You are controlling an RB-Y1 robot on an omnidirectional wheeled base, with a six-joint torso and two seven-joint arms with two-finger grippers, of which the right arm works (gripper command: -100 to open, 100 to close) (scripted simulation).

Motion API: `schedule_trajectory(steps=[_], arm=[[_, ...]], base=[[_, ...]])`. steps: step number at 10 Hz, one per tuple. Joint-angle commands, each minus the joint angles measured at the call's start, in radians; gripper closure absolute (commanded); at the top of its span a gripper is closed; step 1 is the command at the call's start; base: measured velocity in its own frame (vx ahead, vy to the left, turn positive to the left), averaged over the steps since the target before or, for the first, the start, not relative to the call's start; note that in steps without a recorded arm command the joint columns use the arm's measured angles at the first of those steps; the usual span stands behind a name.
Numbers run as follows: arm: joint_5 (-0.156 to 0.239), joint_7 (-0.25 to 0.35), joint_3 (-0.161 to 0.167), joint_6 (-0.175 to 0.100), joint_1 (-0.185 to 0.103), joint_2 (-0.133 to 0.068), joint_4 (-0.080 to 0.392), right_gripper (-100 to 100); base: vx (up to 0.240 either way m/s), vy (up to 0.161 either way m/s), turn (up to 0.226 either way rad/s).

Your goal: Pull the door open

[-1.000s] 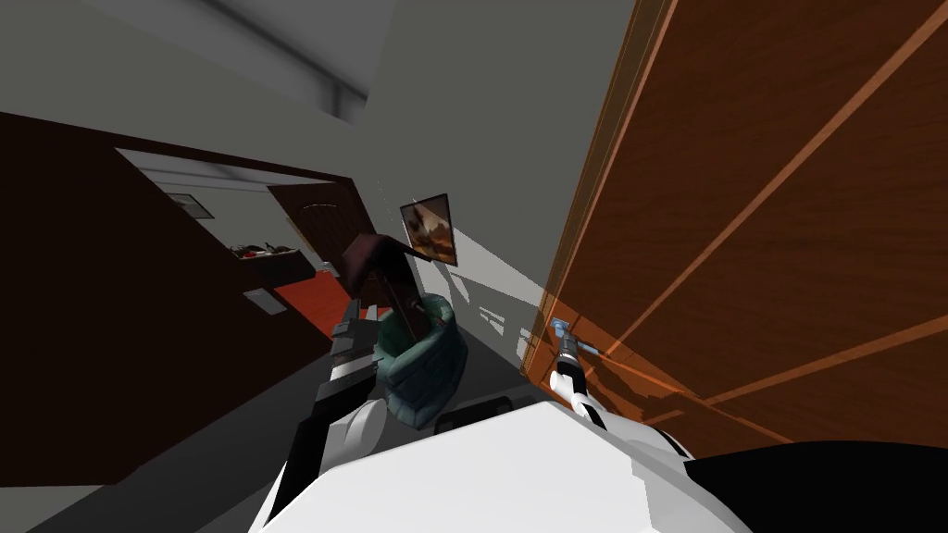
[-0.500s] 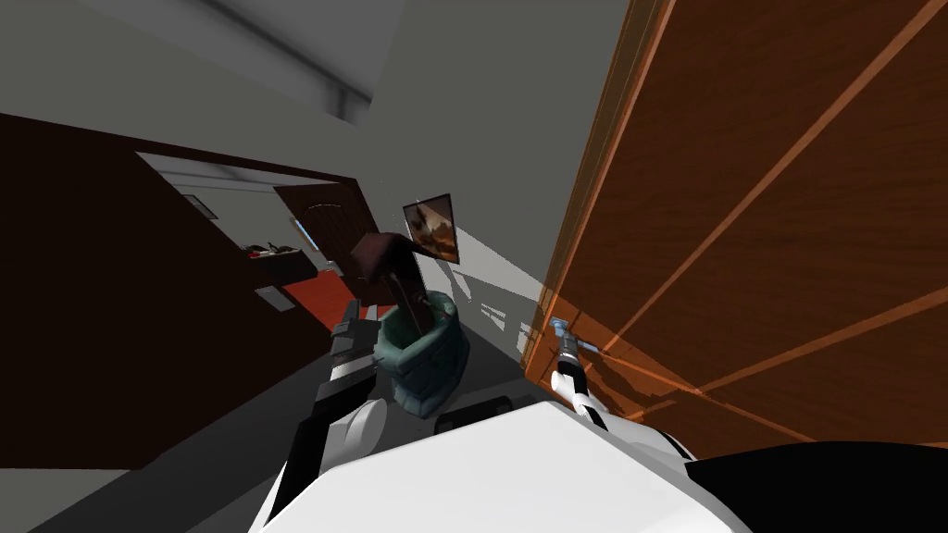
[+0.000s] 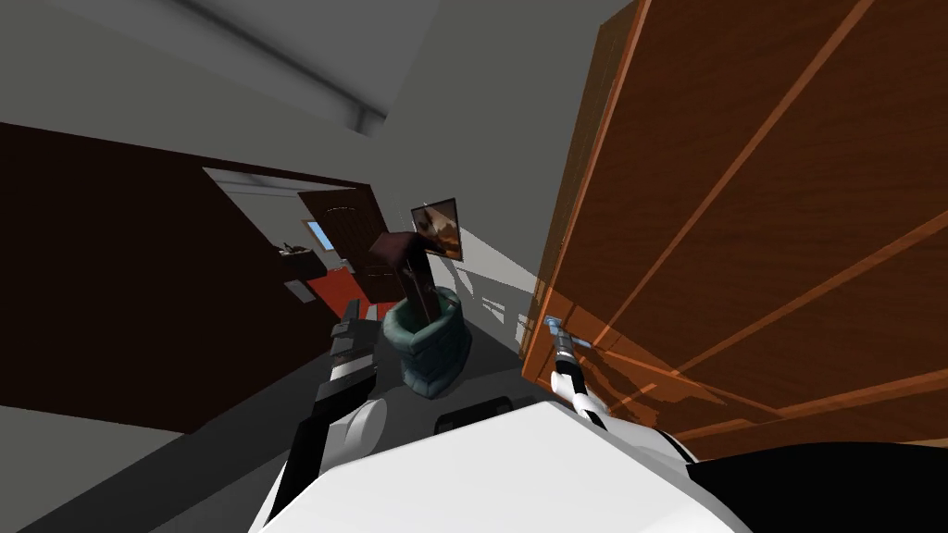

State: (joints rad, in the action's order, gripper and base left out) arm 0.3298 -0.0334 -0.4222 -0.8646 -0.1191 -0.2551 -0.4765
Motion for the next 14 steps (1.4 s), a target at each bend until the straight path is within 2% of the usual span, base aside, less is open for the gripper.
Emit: schedule_trajectory(steps=[1, 2, 3, 5, 6, 7, 8, 14], arm=[[-0.013, 0.017, 0.019, -0.019, -0.023, -0.003, 0.034, 100], [-0.029, 0.036, 0.041, -0.014, -0.022, -0.007, 0.030, 100], [-0.034, 0.042, 0.049, -0.012, -0.022, -0.008, 0.029, 100], [-0.034, 0.042, 0.049, -0.012, -0.022, -0.008, 0.029, 100], [-0.034, 0.044, 0.049, -0.019, -0.027, -0.008, 0.047, 100], [-0.047, 0.054, 0.066, -0.016, -0.026, -0.007, 0.042, 100], [-0.047, 0.054, 0.066, -0.016, -0.026, -0.007, 0.042, 100], [-0.111, 0.111, 0.153, -0.015, -0.031, -0.007, 0.023, 100]], base=[[-0.140, 0.008, 0.030], [-0.194, -0.020, 0.043], [-0.245, -0.058, 0.057], [-0.097, -0.001, 0.021], [-0.013, 0.011, -0.006], [-0.166, 0.034, 0.033], [-0.214, 0.009, 0.040], [-0.244, -0.008, 0.060]])
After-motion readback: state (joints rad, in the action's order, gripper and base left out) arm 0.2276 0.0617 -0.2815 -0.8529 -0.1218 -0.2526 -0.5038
